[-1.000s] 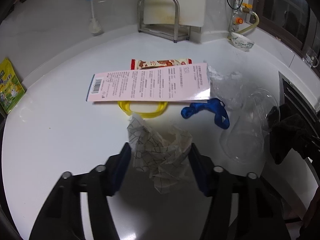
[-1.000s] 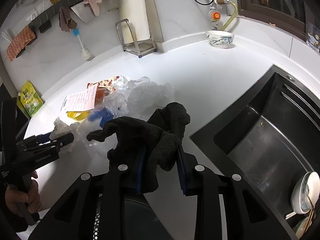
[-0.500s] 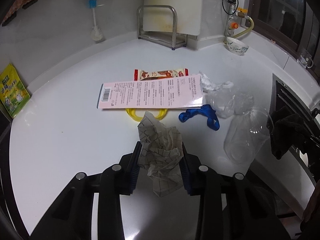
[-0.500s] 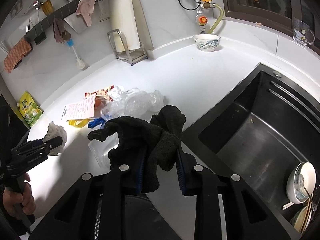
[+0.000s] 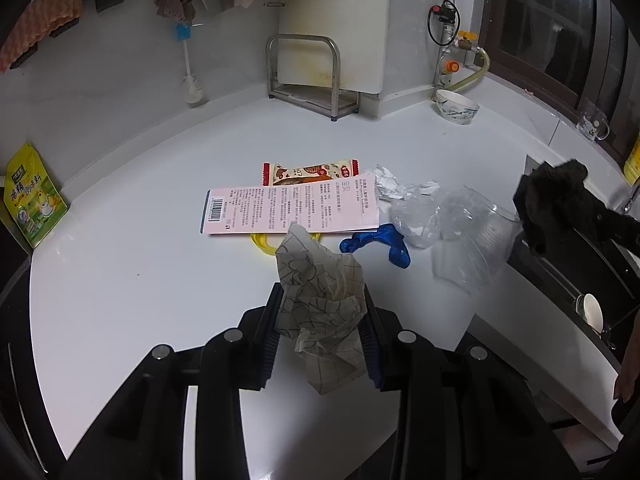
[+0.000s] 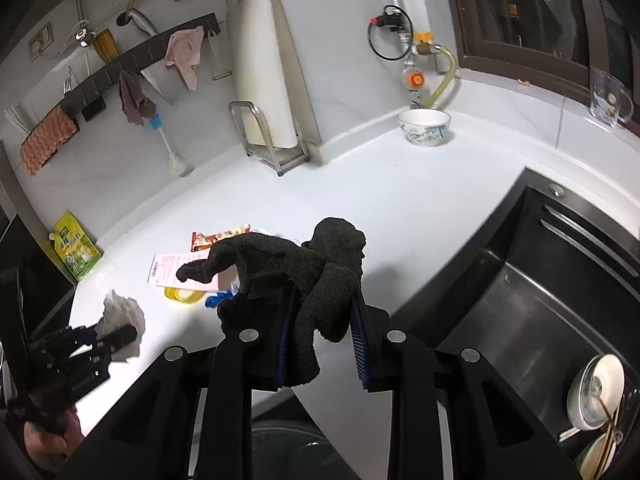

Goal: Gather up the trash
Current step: 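Lift the white paper with the left gripper while the right gripper carries the cloth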

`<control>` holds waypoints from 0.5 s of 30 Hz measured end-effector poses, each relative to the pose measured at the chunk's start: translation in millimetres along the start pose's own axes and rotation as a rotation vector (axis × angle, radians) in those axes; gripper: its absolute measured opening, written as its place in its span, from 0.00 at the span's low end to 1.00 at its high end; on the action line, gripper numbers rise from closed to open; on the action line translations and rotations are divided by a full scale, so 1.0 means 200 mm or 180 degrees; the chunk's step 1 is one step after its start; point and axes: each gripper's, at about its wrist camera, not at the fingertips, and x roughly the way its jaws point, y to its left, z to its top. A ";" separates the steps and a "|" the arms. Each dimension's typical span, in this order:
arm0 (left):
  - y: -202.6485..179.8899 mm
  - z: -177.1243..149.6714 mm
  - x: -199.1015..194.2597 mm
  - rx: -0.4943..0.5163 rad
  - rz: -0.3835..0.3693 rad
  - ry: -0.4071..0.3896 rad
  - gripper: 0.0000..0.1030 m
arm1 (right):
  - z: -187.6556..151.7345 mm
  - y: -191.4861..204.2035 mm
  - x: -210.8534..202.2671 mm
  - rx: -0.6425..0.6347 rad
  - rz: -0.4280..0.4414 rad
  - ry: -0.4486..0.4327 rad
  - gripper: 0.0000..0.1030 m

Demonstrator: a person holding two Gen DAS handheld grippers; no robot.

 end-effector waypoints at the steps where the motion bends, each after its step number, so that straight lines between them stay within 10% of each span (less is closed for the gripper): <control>1: 0.00 0.00 -0.01 -0.0002 -0.0005 -0.0003 0.34 | 0.01 0.02 0.00 -0.0036 0.0014 0.0000 0.24; 15: 0.19 0.01 -0.08 -0.0179 0.0057 -0.0071 0.34 | 0.14 0.31 0.02 -0.0132 0.0662 -0.0007 0.24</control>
